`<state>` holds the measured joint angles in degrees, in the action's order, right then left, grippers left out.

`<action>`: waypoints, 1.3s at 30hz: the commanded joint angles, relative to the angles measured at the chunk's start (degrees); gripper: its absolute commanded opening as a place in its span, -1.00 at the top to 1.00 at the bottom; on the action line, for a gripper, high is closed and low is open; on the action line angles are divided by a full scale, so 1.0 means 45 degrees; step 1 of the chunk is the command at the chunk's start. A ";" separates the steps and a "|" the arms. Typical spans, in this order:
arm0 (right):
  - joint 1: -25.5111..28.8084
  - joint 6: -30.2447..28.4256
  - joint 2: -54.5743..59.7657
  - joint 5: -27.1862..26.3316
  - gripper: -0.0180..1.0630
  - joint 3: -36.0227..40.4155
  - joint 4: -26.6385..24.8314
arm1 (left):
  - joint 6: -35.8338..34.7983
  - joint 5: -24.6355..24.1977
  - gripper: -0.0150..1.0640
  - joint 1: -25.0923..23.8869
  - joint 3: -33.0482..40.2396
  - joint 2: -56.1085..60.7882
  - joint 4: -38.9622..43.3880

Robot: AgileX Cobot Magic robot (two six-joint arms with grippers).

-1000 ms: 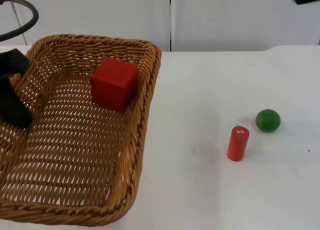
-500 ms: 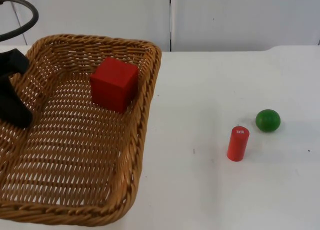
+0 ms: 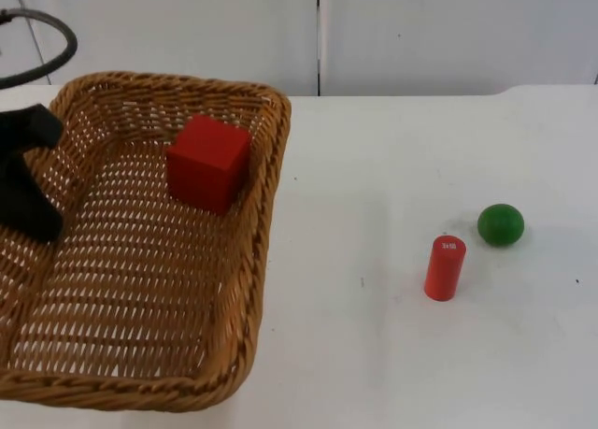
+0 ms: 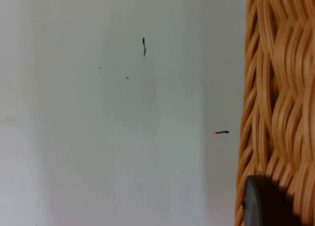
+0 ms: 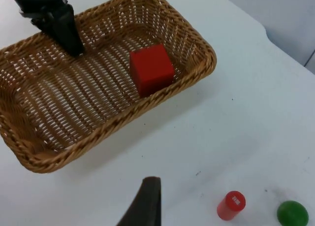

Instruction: Pick up the basket with the left hand and place the object to the left of the red cylinder into the basket with the right hand.

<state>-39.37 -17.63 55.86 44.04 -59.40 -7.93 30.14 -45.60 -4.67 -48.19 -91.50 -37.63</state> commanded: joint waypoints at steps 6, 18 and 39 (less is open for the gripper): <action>0.0061 0.0053 -0.0108 -0.0141 -0.61 0.0005 0.0037 | 0.0633 0.0164 0.98 -0.0020 -0.0698 -0.1088 -0.1207; 0.0061 0.0053 -0.0108 -0.0297 -0.61 0.0005 0.0037 | 0.1392 0.0597 0.98 -0.0020 -0.1891 -0.3289 -0.1928; 0.0061 0.0004 -0.0108 -0.0688 -0.61 0.0005 0.0064 | 0.2092 0.1348 0.98 -0.0020 -0.2590 -0.5760 -0.2180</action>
<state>-39.37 -17.63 55.86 41.96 -59.40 -7.93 39.36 -39.38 -4.67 -59.36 -117.39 -45.58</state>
